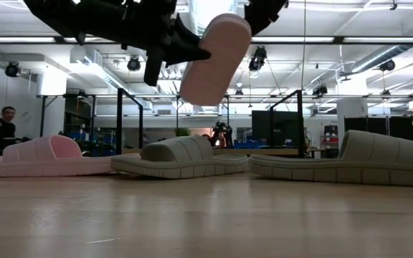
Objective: Pick and place slides into the shelf
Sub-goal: Put the right pink slides on the shelf
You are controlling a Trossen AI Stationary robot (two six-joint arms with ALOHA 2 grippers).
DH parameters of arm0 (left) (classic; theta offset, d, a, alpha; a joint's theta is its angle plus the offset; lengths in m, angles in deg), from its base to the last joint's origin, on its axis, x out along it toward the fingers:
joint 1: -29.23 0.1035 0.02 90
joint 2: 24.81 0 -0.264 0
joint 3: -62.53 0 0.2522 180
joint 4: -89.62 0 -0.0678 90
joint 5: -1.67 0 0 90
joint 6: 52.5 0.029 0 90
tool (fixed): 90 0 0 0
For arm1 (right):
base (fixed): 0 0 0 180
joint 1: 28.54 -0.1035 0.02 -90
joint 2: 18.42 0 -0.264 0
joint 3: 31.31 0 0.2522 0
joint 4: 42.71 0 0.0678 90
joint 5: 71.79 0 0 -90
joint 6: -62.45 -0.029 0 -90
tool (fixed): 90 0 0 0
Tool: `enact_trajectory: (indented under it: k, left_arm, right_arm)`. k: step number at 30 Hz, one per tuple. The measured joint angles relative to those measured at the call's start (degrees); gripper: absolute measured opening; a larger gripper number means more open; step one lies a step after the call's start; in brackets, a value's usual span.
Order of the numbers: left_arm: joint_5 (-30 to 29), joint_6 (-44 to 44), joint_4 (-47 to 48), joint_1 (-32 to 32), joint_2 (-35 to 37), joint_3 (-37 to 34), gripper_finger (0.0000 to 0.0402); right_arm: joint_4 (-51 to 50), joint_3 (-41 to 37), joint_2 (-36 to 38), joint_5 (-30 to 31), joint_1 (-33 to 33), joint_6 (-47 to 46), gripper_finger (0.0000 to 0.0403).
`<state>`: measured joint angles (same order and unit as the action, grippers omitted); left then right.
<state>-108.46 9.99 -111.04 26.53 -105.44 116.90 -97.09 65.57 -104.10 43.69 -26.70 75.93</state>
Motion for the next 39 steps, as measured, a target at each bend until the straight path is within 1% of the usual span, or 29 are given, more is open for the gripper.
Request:
enact_trajectory:
  k: [2, 5, 10, 11, 13, 16, 17, 18, 19, 22, 25, 27, 31, 34, 36, 39]
  left_arm:
    - [-1.1, 0.0, 0.5, 0.0, 0.2, -0.1, 0.0042]
    - [-1.5, 1.0, 0.7, 0.1, 0.2, -0.1, 0.0042]
    - [-1.4, 1.0, 0.3, 0.1, 0.2, -0.1, 0.0042]
    - [-1.4, 1.0, 0.2, 0.1, 0.2, -0.1, 0.0042]
    - [-1.3, 1.0, -0.3, 0.1, 0.2, -0.1, 0.0042]
    - [-0.2, 1.1, -1.7, 0.1, 0.2, -0.1, 0.004]
    - [0.5, 1.3, -2.2, 0.1, 0.4, -0.1, 0.0039]
    - [1.8, 1.2, -2.7, 0.1, 0.7, -0.1, 0.0039]
    - [4.1, 1.2, -2.7, 0.1, 1.1, -0.1, 0.0039]
    - [10.6, 1.0, -3.1, 0.0, 2.8, -0.1, 0.0038]
    - [12.2, 0.9, -3.1, -0.1, 3.7, -0.1, 0.0037]
    - [12.5, 0.9, -3.3, -0.2, 4.0, -0.2, 0.0037]
    - [13.2, 0.9, -4.5, -0.7, 4.1, -0.4, 0.0037]
    - [13.3, 0.9, -4.3, -0.8, 4.2, -0.4, 0.0037]
    - [13.1, 0.9, -4.4, -0.8, 4.3, -0.4, 0.0037]
    - [13.1, 0.9, -4.5, -0.9, 4.6, -0.4, 0.0037]
  right_arm:
    - [-0.5, 0.0, 1.6, 1.7, -1.4, 1.1, 0.0078]
    - [-1.0, 0.0, 3.3, 1.7, -4.6, 1.6, 0.0095]
    - [-4.0, -1.1, 4.6, 1.9, -13.2, 2.4, 0.0127]
    - [-4.0, -1.8, 4.8, 3.1, -15.2, 3.2, 0.0132]
    - [-2.3, -3.4, 4.7, 8.8, -19.2, 4.9, 0.014]
    - [-0.2, -6.5, 4.7, 22.2, -24.4, 7.3, 0.0143]
    - [0.9, -7.6, 4.9, 25.5, -25.7, 8.0, 0.0143]
    - [1.8, -8.9, 5.3, 27.8, -26.7, 8.4, 0.0143]
    - [2.9, -9.9, 5.5, 28.8, -27.6, 8.5, 0.0143]
    - [9.1, -14.2, 7.5, 27.8, -28.7, 10.9, 0.014]
    - [19.0, -19.9, 10.5, 26.2, -28.8, 16.6, 0.0132]
    - [28.5, -24.6, 12.8, 24.5, -28.8, 22.8, 0.0127]
    - [47.3, -34.6, 18.6, 15.5, -28.8, 34.0, 0.0126]
    - [57.6, -41.3, 23.0, 10.8, -27.8, 39.1, 0.013]
    - [61.3, -45.1, 25.4, 6.3, -26.1, 40.7, 0.0138]
    - [62.3, -49.1, 27.0, -1.4, -22.8, 41.9, 0.0158]
